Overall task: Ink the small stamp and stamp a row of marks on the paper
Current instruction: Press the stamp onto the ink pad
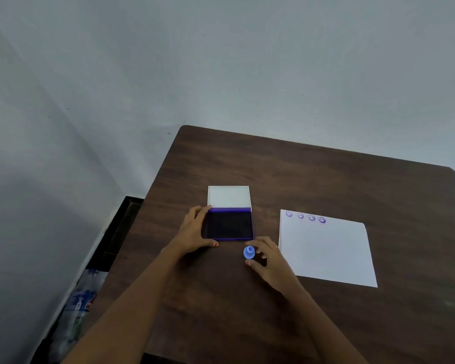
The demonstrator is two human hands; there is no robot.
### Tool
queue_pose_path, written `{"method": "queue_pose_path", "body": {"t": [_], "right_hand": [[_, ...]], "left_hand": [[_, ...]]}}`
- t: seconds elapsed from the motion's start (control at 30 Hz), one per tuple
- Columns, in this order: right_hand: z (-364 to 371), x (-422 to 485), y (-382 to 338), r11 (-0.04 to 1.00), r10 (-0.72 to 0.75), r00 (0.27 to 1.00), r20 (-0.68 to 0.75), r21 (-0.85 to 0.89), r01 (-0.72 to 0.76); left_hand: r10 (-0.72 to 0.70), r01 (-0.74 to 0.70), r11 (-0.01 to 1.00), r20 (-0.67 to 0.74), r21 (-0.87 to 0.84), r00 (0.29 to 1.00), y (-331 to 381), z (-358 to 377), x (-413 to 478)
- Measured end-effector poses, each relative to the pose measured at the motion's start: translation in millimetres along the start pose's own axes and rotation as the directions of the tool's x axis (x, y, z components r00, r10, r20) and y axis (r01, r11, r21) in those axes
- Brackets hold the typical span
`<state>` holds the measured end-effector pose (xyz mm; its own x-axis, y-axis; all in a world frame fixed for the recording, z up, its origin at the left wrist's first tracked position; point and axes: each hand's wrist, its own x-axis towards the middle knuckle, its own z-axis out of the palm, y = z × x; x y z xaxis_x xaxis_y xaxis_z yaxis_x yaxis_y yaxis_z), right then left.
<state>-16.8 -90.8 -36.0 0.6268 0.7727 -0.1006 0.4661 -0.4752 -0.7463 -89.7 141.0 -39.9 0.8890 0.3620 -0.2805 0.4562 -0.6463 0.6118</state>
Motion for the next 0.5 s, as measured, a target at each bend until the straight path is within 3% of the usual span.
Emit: {"method": "queue_pose_path", "body": {"t": [0.33,0.5], "right_hand": [[-7.6,48.8,-31.8,0.992,0.064,0.964,-0.258,0.122,-0.033],[-3.7,79.2,-43.0,0.998,0.064,0.980,-0.187,0.010,-0.064]], "left_hand": [[0.002,-0.002,0.999,0.007,-0.032,1.000,-4.6,3.2,-1.2],[0.039,-0.039,0.999,0.000,-0.014,0.999,-8.9,2.8,2.7]]}}
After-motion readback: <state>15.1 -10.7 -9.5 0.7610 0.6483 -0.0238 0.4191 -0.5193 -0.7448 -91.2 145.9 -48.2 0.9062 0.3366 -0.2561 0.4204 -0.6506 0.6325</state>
